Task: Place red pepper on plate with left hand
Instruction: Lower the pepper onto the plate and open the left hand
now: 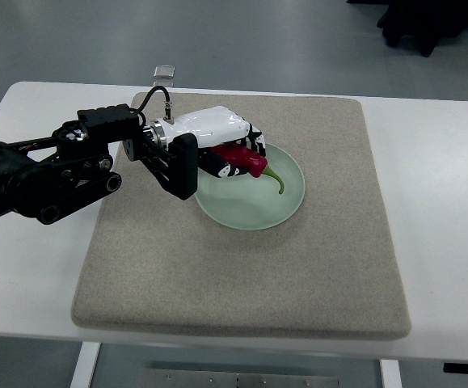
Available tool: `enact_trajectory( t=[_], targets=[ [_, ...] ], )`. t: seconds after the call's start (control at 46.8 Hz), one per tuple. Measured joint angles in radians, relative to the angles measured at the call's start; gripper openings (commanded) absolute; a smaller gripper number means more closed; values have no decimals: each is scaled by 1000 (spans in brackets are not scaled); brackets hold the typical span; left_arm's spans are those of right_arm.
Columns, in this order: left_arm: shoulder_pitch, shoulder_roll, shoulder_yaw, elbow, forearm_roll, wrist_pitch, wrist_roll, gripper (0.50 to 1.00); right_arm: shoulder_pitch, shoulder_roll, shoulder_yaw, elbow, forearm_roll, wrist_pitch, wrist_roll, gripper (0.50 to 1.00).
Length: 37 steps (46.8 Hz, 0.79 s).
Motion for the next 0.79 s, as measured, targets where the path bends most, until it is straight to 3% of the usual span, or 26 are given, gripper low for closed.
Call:
enact_trajectory(
  t=[0.791],
  targets=[
    [4,-14,14,2,28,1,0,500,0,0,0,0,0,0,1,932]
  ],
)
